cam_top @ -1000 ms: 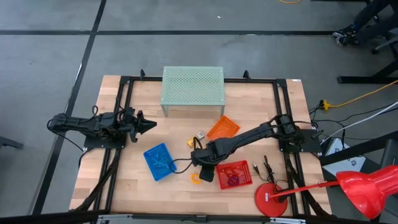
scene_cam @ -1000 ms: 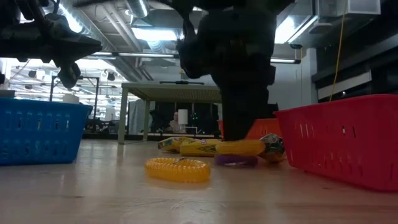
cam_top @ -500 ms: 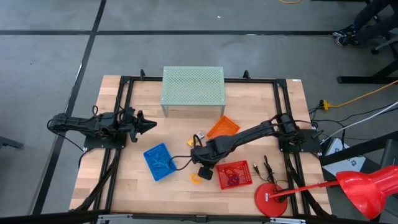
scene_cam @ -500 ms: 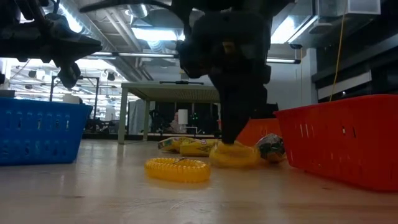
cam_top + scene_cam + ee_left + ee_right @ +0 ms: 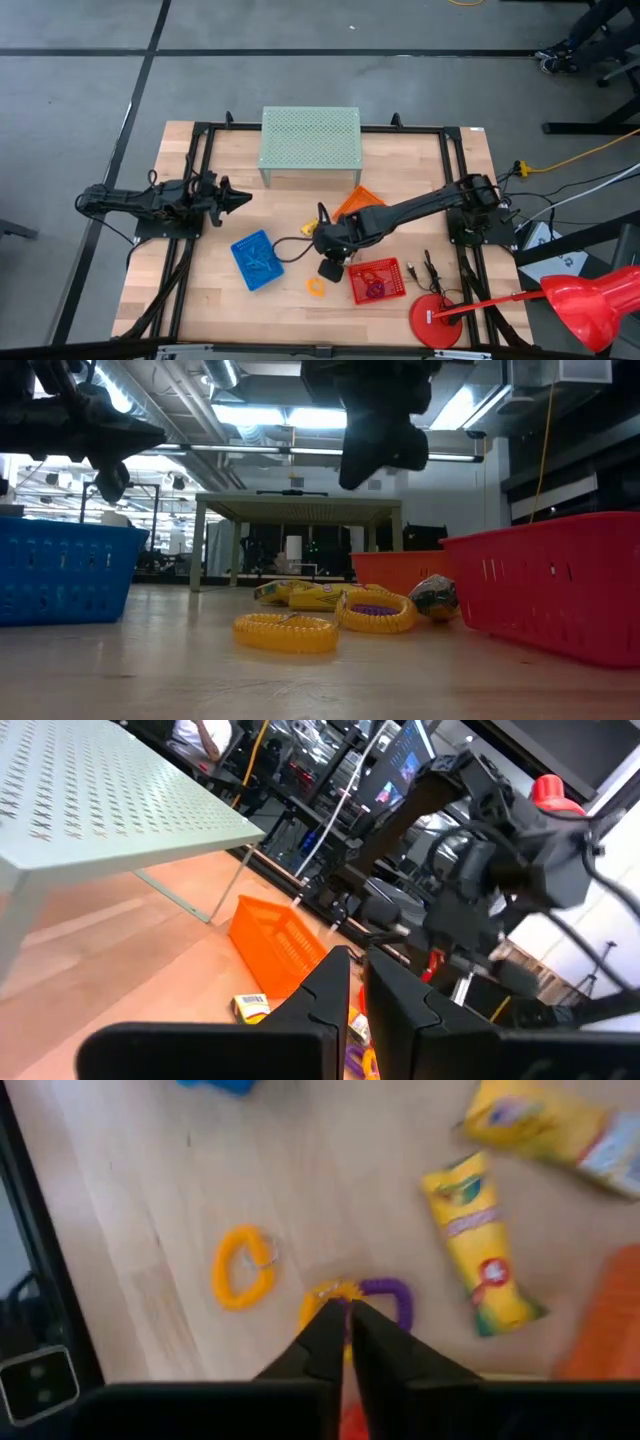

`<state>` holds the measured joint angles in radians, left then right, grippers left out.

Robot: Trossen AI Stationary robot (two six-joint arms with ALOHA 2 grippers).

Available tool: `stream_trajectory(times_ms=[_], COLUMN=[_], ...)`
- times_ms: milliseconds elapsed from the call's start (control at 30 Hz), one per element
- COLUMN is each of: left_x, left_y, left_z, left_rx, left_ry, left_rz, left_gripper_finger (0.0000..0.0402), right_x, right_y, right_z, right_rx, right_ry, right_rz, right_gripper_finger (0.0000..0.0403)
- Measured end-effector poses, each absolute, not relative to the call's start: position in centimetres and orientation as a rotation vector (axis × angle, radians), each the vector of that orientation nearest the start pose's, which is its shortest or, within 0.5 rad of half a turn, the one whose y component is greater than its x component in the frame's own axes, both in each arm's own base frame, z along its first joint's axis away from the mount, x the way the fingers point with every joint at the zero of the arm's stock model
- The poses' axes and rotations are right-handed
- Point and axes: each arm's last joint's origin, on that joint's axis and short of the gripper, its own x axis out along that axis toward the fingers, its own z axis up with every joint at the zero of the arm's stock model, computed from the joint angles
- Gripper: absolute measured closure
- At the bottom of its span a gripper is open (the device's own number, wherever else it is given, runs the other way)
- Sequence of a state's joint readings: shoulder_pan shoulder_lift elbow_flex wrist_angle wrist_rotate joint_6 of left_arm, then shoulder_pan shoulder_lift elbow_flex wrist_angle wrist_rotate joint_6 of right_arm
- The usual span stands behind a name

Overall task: Pick & Place Office Desk Supplies
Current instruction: Put the violet spring keychain into the red bin

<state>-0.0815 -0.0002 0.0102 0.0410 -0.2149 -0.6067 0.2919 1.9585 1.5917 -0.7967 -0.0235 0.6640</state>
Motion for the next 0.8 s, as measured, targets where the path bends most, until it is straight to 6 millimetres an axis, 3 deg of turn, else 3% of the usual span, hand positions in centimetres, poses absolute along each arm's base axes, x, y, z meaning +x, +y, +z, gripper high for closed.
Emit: stream_trajectory(times_ms=[167, 300, 400, 567, 800], left_x=[9.6, 9.6, 9.6, 9.6, 9.6], left_y=[0.1, 0.3, 0.3, 0.3, 0.3], left_z=[17.1, 17.1, 17.1, 17.1, 17.1], left_rx=[-0.612, -0.611, -0.611, -0.611, -0.611], left_ry=[-0.099, -0.104, -0.104, -0.104, -0.104], left_rz=[0.144, 0.157, 0.159, 0.159, 0.159], left_gripper_finger=[0.037, 0.037, 0.037, 0.037, 0.037], right_x=[39.7, 39.9, 40.2, 40.5, 40.7], right_y=[12.4, 12.6, 12.7, 12.8, 12.9], right_z=[19.9, 18.9, 17.6, 15.7, 14.2], right_rx=[0.43, 0.403, 0.392, 0.397, 0.396], right_ry=[1.291, 1.313, 1.343, 1.39, 1.423], right_rz=[-0.071, -0.063, -0.07, -0.06, -0.078], right_gripper_finger=[0.0304, 0.0233, 0.0202, 0.0201, 0.0254])
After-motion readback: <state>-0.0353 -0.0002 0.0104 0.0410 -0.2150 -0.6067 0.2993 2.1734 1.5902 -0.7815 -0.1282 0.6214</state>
